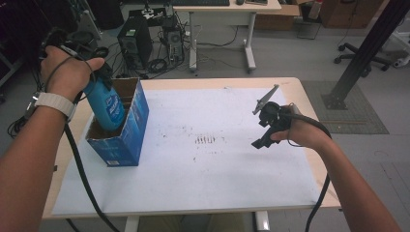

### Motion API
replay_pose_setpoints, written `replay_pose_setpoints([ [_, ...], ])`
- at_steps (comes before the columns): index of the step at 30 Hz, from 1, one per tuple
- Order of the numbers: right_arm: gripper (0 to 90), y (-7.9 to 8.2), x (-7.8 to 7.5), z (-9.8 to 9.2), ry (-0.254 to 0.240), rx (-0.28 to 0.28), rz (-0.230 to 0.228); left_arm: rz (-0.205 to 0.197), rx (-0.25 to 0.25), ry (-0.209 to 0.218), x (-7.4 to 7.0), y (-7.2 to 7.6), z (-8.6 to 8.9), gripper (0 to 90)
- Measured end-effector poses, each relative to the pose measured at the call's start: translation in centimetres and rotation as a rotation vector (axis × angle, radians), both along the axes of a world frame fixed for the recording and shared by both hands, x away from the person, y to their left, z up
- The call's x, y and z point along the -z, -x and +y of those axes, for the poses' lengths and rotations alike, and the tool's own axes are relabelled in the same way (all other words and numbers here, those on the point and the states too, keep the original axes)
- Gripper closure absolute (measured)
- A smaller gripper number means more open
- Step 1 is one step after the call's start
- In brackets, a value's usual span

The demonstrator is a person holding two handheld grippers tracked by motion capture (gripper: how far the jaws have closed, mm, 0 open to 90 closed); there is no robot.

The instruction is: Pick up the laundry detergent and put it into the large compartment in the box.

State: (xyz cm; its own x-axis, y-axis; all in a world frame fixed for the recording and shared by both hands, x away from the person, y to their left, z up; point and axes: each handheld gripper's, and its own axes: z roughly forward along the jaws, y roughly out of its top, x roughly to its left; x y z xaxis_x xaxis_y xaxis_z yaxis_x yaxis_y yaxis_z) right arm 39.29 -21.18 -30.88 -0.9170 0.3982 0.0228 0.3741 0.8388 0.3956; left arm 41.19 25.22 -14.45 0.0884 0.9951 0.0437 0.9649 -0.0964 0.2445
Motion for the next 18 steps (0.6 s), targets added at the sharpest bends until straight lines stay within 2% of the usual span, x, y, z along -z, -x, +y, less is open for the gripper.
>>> replay_pose_setpoints([
  [6,10.4,-0.1,0.2,0.1,0.005,0.002,0.003,0.006,-0.003,-0.013,1.4,-0.3,0.3,37.3],
  [18,10.4,-0.1,0.4,0.1,0.006,0.007,0.01,0.004,0.001,-0.012,3.6,-0.8,0.6,37.3],
])
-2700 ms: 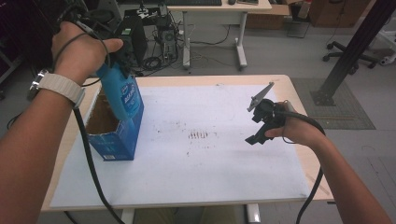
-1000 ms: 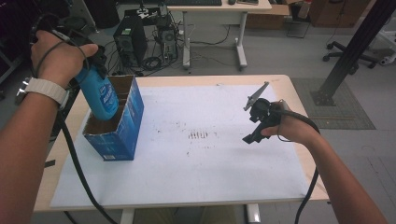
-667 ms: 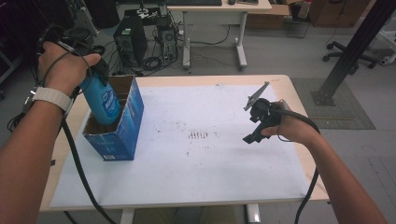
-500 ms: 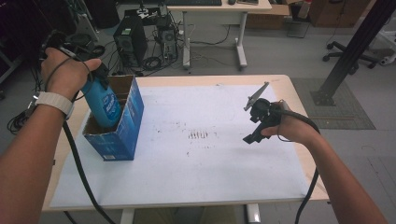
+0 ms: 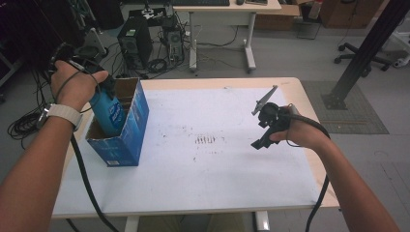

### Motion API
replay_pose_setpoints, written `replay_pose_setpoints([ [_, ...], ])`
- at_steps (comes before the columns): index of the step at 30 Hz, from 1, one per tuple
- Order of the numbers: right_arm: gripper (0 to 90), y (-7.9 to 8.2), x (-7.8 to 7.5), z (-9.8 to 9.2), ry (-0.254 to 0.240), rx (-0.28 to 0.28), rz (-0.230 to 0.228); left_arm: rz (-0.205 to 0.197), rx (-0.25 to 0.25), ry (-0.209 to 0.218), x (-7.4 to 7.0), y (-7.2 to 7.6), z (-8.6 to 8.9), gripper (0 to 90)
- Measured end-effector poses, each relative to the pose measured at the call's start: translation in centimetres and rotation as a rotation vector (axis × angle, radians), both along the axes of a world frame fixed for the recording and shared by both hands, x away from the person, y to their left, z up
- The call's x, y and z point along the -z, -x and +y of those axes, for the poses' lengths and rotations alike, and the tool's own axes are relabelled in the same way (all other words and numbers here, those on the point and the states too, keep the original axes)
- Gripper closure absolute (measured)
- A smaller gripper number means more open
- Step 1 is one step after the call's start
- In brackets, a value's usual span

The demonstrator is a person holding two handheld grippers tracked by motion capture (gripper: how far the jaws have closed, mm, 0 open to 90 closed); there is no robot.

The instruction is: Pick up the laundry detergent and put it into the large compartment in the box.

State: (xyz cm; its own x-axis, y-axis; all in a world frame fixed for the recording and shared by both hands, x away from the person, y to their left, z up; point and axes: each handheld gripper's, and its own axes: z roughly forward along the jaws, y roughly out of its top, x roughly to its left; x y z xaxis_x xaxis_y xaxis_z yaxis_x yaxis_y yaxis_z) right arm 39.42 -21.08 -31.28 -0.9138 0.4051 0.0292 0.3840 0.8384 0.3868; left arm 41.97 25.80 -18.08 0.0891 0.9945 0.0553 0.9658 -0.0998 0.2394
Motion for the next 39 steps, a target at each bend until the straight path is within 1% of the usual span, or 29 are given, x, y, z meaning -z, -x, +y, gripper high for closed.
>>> replay_pose_setpoints([
  [1,10.4,0.0,0.0,0.0,-0.001,0.0,0.0,0.005,0.002,-0.002,0.2,0.0,0.0,37.3],
  [5,10.4,0.0,0.1,-0.1,-0.001,0.002,0.002,0.002,0.009,-0.008,1.0,-0.1,-0.1,37.3],
  [8,10.4,0.0,0.2,-0.1,0.001,0.003,0.005,-0.002,0.008,-0.005,1.6,-0.2,0.0,37.3],
  [17,10.4,0.0,0.4,-0.1,0.001,0.006,0.009,0.002,0.021,-0.014,3.3,-0.4,-0.2,37.3],
  [20,10.4,0.0,0.4,-0.1,0.003,0.006,0.01,0.004,0.018,-0.01,3.9,-0.5,-0.2,37.2],
  [24,10.4,0.1,0.5,-0.1,0.006,0.006,0.012,-0.001,0.02,-0.015,4.4,-0.5,-0.4,37.3],
  [39,10.4,0.2,0.6,-0.3,0.003,0.013,0.014,0.011,0.018,-0.018,7.3,-0.7,-0.3,37.3],
])
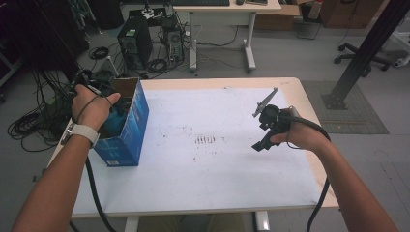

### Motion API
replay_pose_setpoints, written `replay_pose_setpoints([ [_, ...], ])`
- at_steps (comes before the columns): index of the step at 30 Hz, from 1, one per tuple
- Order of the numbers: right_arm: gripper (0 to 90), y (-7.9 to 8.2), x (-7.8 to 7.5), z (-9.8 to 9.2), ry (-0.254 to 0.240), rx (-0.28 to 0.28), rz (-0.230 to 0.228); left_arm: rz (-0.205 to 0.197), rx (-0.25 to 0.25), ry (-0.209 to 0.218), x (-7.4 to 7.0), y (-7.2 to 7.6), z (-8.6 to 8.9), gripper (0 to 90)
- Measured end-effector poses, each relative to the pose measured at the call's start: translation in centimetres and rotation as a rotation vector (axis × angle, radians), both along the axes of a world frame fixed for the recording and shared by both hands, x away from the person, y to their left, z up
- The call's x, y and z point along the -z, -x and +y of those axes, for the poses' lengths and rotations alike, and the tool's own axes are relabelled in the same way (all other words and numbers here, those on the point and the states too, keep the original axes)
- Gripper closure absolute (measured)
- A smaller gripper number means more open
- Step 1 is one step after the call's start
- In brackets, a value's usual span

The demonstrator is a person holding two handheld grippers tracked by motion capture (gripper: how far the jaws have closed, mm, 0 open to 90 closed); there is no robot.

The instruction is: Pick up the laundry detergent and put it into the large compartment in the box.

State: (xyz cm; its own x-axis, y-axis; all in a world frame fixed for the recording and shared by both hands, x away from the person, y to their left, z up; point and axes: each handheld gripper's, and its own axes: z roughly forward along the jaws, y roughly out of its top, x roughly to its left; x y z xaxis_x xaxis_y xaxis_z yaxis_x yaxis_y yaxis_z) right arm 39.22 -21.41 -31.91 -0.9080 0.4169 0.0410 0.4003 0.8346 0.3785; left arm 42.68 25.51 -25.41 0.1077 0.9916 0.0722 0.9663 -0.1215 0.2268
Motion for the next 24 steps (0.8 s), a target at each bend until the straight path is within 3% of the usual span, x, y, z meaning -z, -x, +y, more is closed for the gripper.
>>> replay_pose_setpoints([
  [15,10.4,0.1,0.3,-0.2,0.002,0.008,0.006,0.022,0.005,0.003,2.1,0.0,0.1,37.2],
  [24,10.4,0.0,0.3,-0.2,0.002,0.003,0.006,0.028,0.002,0.004,2.5,0.0,0.2,37.2],
])
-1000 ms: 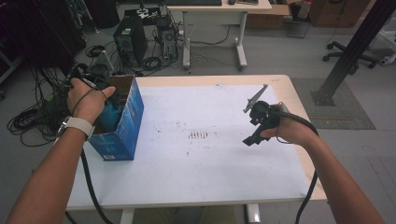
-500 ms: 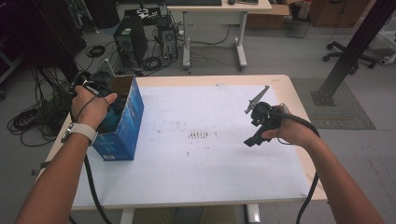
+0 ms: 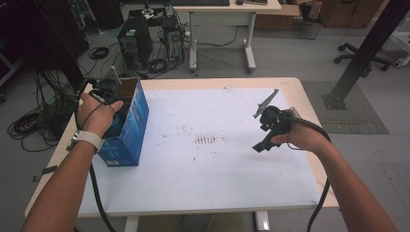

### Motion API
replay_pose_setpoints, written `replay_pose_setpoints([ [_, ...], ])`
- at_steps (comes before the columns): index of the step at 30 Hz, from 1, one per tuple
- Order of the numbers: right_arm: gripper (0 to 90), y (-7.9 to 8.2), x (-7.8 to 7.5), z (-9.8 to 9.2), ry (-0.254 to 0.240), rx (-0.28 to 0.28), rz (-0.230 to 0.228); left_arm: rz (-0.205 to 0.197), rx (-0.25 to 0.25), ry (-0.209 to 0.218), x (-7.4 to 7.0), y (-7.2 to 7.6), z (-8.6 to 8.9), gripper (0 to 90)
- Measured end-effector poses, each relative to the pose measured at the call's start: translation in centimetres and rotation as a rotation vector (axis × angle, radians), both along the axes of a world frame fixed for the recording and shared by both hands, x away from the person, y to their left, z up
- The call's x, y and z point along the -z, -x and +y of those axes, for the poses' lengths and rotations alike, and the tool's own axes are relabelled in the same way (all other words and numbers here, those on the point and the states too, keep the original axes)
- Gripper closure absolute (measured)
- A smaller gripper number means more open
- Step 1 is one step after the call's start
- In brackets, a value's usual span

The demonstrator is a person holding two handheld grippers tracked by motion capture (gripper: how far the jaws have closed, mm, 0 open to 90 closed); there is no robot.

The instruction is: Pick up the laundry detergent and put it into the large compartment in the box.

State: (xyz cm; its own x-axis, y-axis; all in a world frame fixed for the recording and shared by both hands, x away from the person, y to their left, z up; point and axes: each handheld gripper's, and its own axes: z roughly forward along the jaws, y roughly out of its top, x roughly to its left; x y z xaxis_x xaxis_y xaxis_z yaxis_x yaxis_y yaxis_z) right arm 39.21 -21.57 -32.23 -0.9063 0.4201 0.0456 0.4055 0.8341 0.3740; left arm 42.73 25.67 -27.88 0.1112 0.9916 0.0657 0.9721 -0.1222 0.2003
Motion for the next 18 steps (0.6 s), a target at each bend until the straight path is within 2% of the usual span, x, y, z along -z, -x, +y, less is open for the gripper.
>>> replay_pose_setpoints([
  [18,10.4,0.13,0.18,-0.01,0.005,0.006,0.005,0.001,0.001,0.026,0.31,-0.31,0.63,36.7],
])
